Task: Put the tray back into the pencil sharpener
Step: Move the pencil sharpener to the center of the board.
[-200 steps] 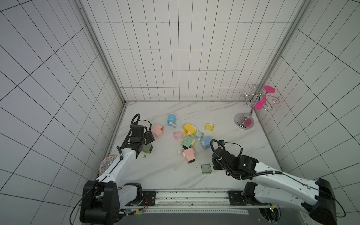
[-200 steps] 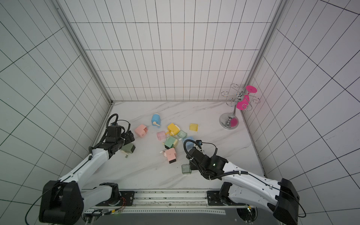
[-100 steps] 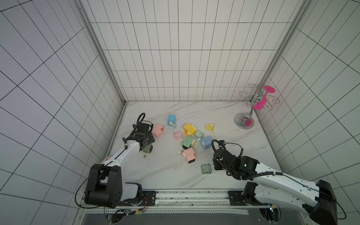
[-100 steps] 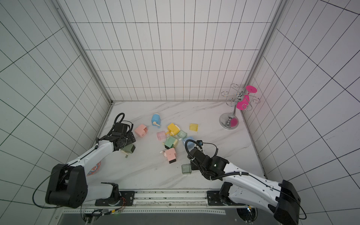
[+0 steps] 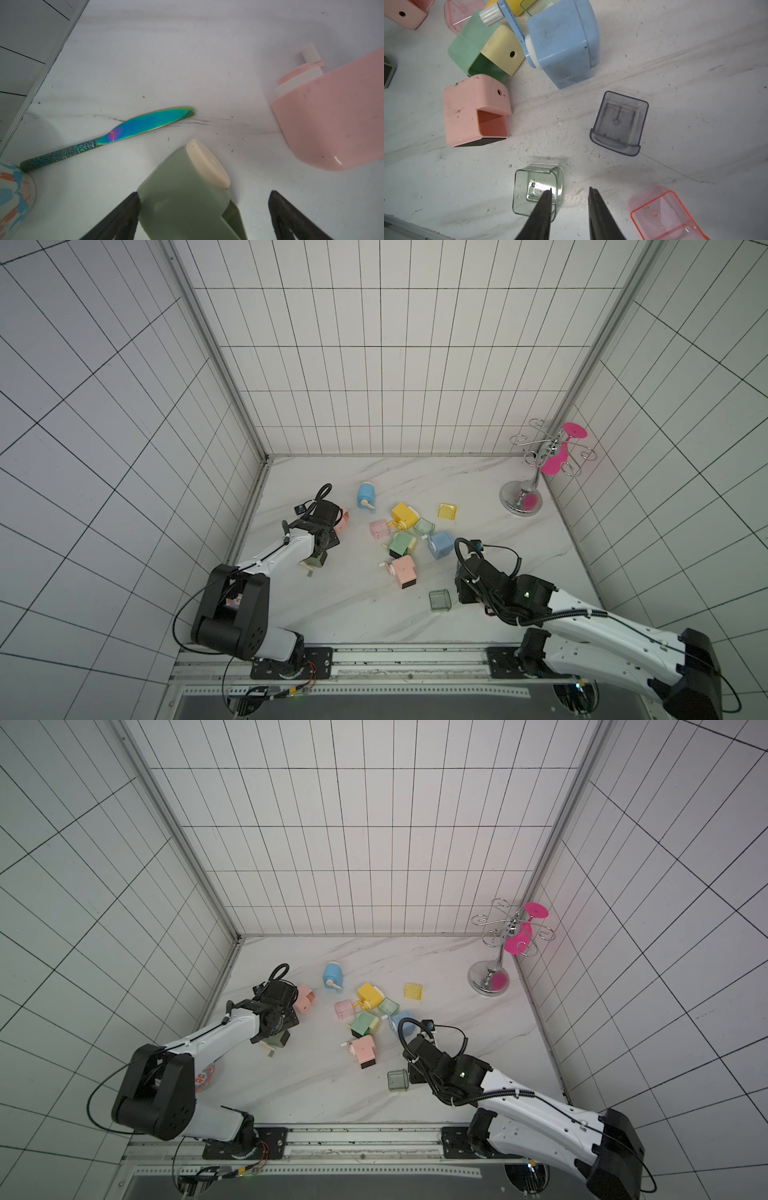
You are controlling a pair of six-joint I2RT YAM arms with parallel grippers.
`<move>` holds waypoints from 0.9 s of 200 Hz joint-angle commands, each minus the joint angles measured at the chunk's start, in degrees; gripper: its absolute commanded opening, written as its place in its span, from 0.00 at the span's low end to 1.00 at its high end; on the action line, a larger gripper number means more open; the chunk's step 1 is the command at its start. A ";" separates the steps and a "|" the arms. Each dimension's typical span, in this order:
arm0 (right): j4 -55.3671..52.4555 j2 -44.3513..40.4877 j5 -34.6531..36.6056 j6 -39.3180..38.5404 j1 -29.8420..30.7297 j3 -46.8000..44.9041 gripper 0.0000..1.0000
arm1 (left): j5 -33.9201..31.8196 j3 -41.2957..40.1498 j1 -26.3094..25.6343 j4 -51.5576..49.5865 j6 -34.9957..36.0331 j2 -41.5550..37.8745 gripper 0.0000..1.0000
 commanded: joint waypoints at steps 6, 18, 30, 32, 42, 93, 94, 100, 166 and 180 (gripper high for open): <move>-0.63 -0.99 0.23 0.26 -0.54 -1.41 0.33 | 2.59 0.28 -0.69 -0.55 -4.65 2.02 0.92; -0.81 -1.25 0.23 0.28 -0.61 -1.50 0.33 | 2.82 0.42 -0.69 -0.55 -5.12 2.75 0.90; -1.14 -1.52 0.31 0.29 -0.61 -1.57 0.33 | 3.07 0.63 -0.68 -1.10 -5.59 3.22 0.90; -1.20 -1.60 0.32 0.39 -0.65 -1.60 0.33 | 3.04 0.61 -0.68 -1.23 -5.68 3.22 0.90; -1.48 -1.88 0.43 0.43 -0.64 -1.67 0.33 | 2.16 0.52 -0.71 -1.97 -6.20 2.61 0.90; -1.96 -3.25 0.49 0.95 -0.76 -2.38 0.33 | -2.25 0.61 -0.60 -4.88 -3.95 -6.24 0.97; -1.96 -3.23 0.49 0.92 -0.75 -2.38 0.33 | -2.34 0.60 -0.56 -4.82 -3.84 -6.25 0.97; -2.02 -3.21 0.45 0.84 -0.80 -2.38 0.33 | -3.09 0.62 -0.39 -4.93 -3.20 -6.28 0.97; -2.90 -5.00 0.54 0.92 -0.77 -2.46 0.33 | 2.73 -0.50 3.01 -2.44 4.19 -3.50 0.97; -3.10 -5.30 0.49 0.86 -0.83 -2.46 0.33 | 4.10 -1.52 4.63 -0.21 5.41 -2.47 0.97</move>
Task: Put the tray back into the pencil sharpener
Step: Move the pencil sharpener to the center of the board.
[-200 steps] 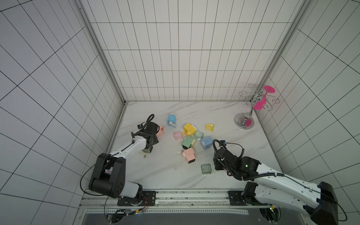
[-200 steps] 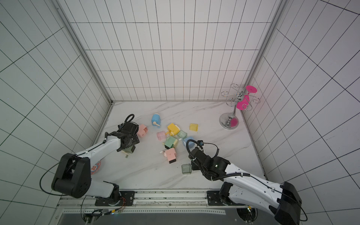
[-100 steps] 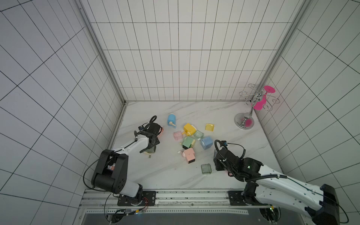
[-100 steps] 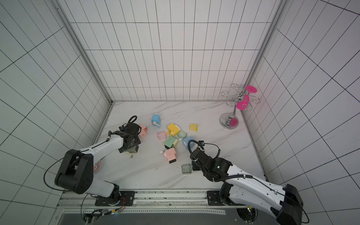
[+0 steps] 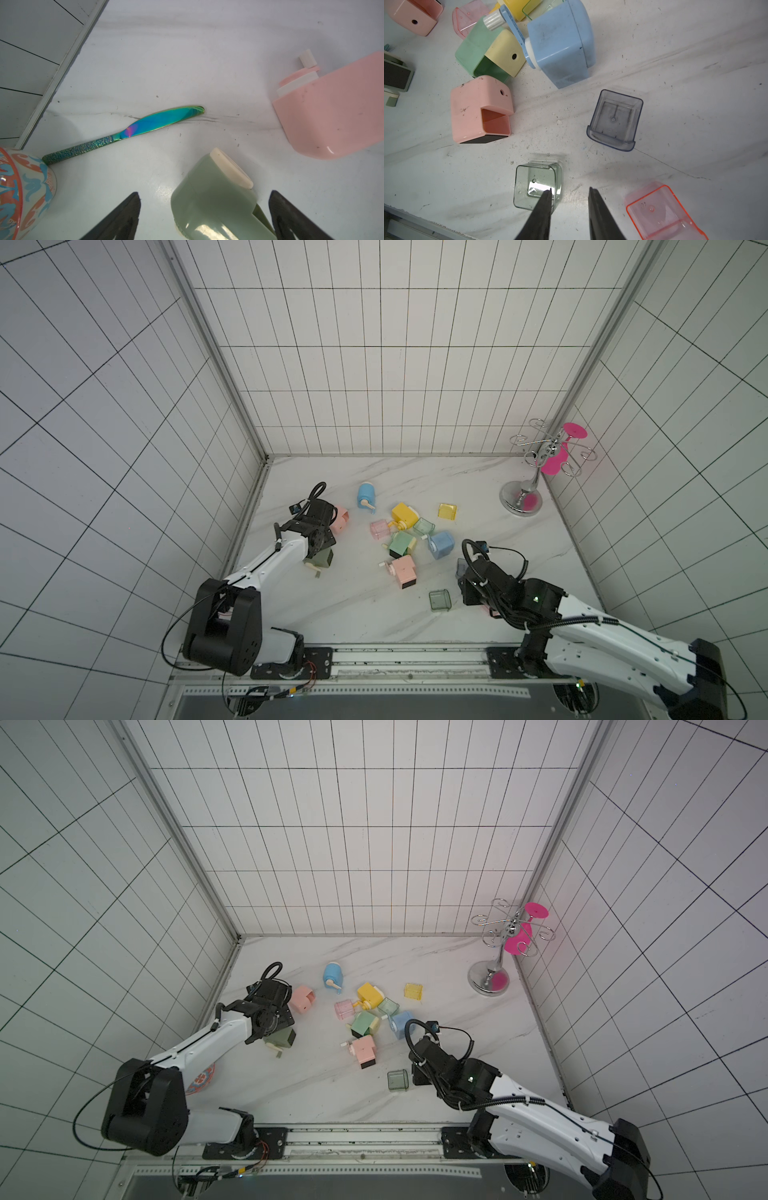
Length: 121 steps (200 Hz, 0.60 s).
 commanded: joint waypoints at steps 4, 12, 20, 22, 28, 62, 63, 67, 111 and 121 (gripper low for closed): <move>-1.86 -0.90 0.78 0.75 -0.38 -1.48 0.33 | 2.75 -1.81 2.50 3.73 2.80 2.10 0.97; -1.95 -1.11 0.78 0.68 -0.38 -1.48 0.33 | 3.89 -1.93 3.08 5.07 3.95 3.02 0.97; -2.12 -1.25 0.78 0.60 -0.37 -1.48 0.33 | 4.52 -1.68 3.19 5.70 4.84 3.86 0.97; -2.20 -1.25 0.78 0.57 -0.40 -1.41 0.33 | 4.72 -1.59 3.16 5.76 5.02 4.04 0.97; -2.38 -1.43 0.73 0.57 -0.36 -1.31 0.33 | 5.54 -1.62 3.06 6.19 5.50 4.49 0.95; -2.51 -1.89 0.86 0.50 -0.37 -1.15 0.33 | 5.39 -3.27 -0.41 6.09 4.97 3.67 0.88; -2.54 -1.89 0.86 0.49 -0.36 -1.14 0.33 | 5.28 -3.37 -0.61 5.95 4.86 3.59 0.88; -2.53 -1.88 0.76 0.35 -0.37 -1.06 0.33 | 4.68 -3.58 -1.49 5.44 4.47 3.33 0.88; -2.49 -0.11 1.12 -1.92 -0.40 1.07 0.33 | 4.63 -8.72 -10.21 2.09 -1.81 -2.55 0.85; -2.49 0.58 1.04 -2.90 -0.38 1.75 0.33 | 5.43 -9.86 -12.21 1.71 -3.73 -4.05 0.85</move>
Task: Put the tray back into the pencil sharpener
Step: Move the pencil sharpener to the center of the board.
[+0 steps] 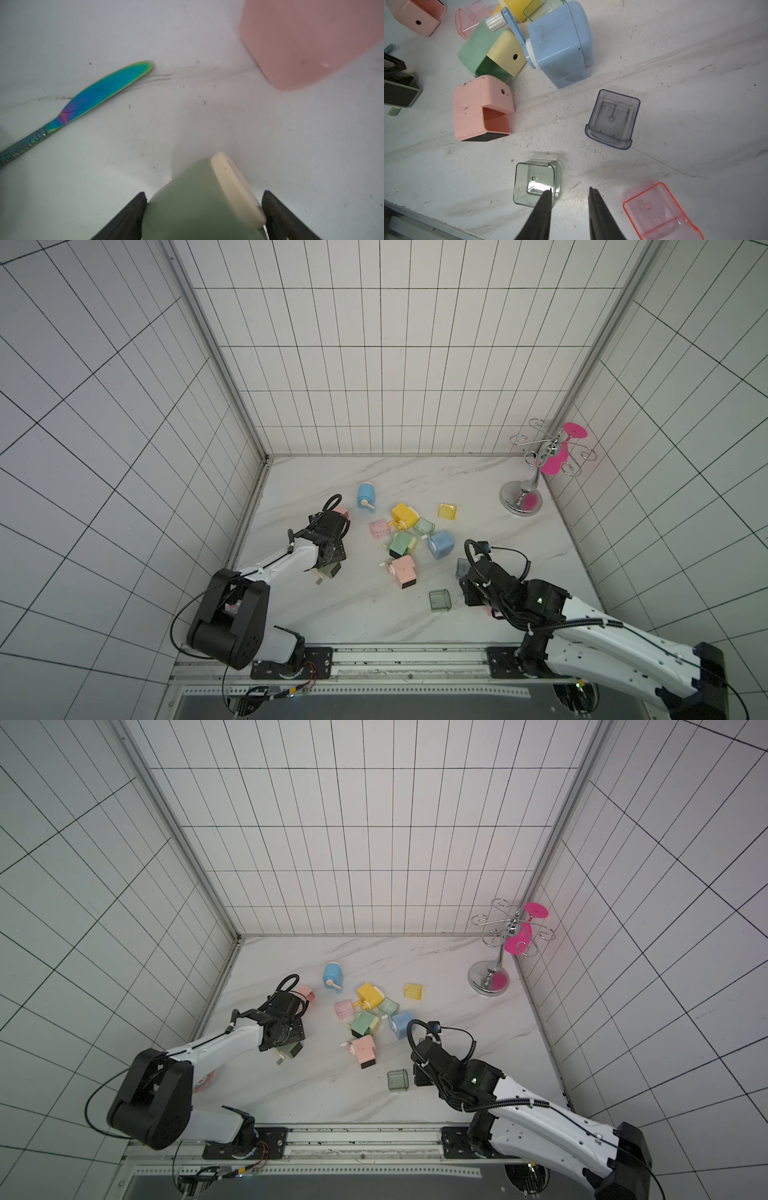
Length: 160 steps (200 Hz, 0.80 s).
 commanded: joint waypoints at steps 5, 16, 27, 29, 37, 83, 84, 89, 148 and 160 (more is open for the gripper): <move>-1.32 1.47 1.00 -2.39 -0.40 2.08 0.33 | 1.42 -3.20 -4.18 -2.60 -6.42 -4.30 0.85; -0.80 2.19 0.33 -3.82 -0.40 2.85 0.34 | 1.91 -3.82 -6.39 -2.99 -8.02 -5.60 0.84; 0.03 3.04 -0.57 -5.54 -0.33 3.70 0.37 | 2.28 -3.66 -7.39 -3.45 -8.87 -6.75 0.85; 0.27 3.19 -0.90 -5.89 -0.22 3.88 0.38 | 2.30 -3.57 -7.48 -3.54 -8.94 -6.99 0.85; 1.47 3.82 -1.96 -7.61 0.21 4.55 0.40 | 2.32 -2.92 -7.51 -4.10 -9.08 -7.82 0.85; 12.53 13.20 -6.17 -14.96 8.34 9.98 0.51 | 3.43 3.21 -0.60 -5.64 -6.96 -17.44 0.97; 12.87 13.46 -6.21 -15.23 8.52 10.08 0.51 | 3.57 3.29 -0.28 -5.62 -6.92 -17.65 0.97; 14.27 15.18 -6.42 -16.18 9.59 10.99 0.53 | 4.08 3.64 1.28 -5.50 -6.57 -18.79 0.97; 20.76 42.03 -4.82 -24.35 20.11 29.89 0.77 | 6.51 2.28 18.61 -2.15 -5.02 -30.81 0.97; 20.99 46.24 -4.76 -23.28 21.11 33.69 0.83 | 6.54 2.14 20.99 -2.91 -4.61 -31.30 0.97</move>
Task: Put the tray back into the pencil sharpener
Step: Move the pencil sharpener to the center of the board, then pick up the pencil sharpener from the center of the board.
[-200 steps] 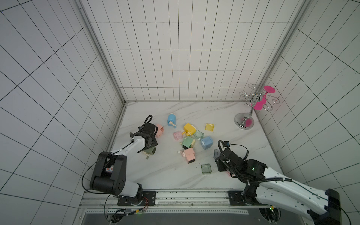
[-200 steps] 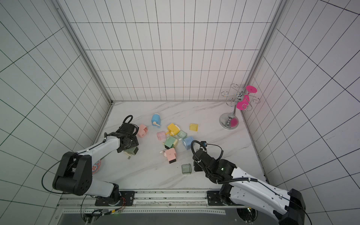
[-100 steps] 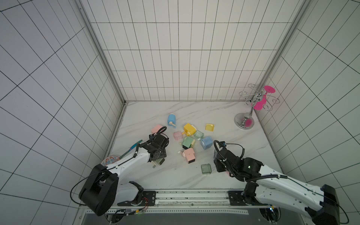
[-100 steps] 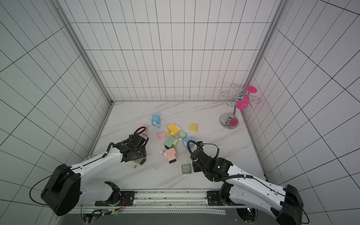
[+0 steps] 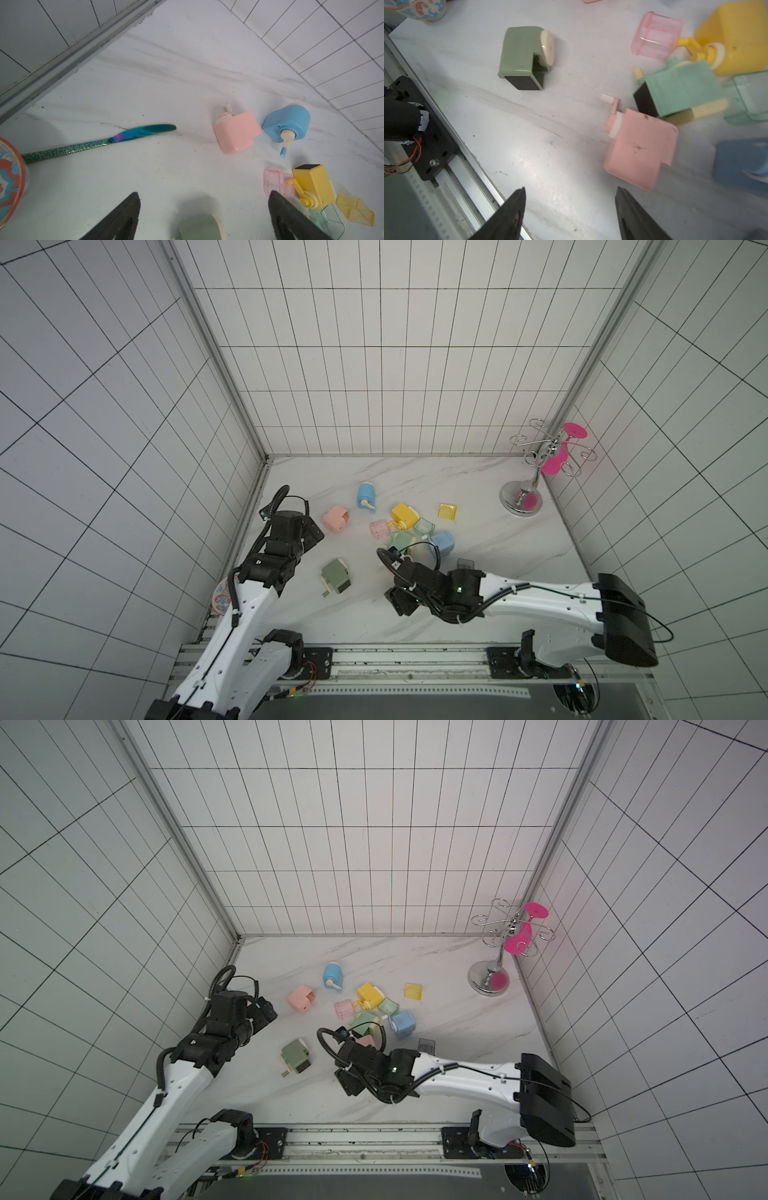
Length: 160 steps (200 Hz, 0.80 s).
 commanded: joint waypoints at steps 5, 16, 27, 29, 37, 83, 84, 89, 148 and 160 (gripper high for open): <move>2.59 8.18 -0.06 -1.45 2.42 9.34 0.85 | 0.84 -0.58 4.94 -0.35 0.79 -1.39 0.97; 2.52 11.91 0.03 -0.24 2.58 12.09 0.87 | 0.35 -0.59 6.37 -1.31 1.00 -1.63 0.97; 2.40 15.15 0.48 0.57 2.55 14.30 0.91 | -0.49 -0.58 7.04 -2.30 1.51 -2.12 0.97; 2.42 15.71 0.49 0.58 2.54 14.74 0.91 | -0.66 -0.59 7.12 -2.38 1.52 -2.20 0.97; 2.14 17.71 0.71 0.71 2.47 16.41 0.92 | -1.47 -0.50 7.18 -2.90 1.91 -2.80 0.97; -0.36 26.92 1.85 1.01 0.56 24.70 0.95 | -2.28 -0.90 7.23 -3.04 3.82 -6.45 0.97; -0.44 27.02 1.87 1.06 0.53 24.82 0.95 | -2.23 -0.92 7.23 -3.06 3.86 -6.51 0.97; -0.65 27.78 1.91 1.07 0.18 25.45 0.95 | -2.19 -0.86 7.23 -3.07 4.05 -6.69 0.97; -1.54 34.98 -0.78 0.58 -1.73 31.96 0.85 | -1.93 -0.73 7.23 -3.11 4.78 -7.51 0.97; -1.74 36.17 -0.83 0.64 -1.94 33.12 0.81 | -1.92 -0.62 7.23 -3.09 4.78 -7.51 0.97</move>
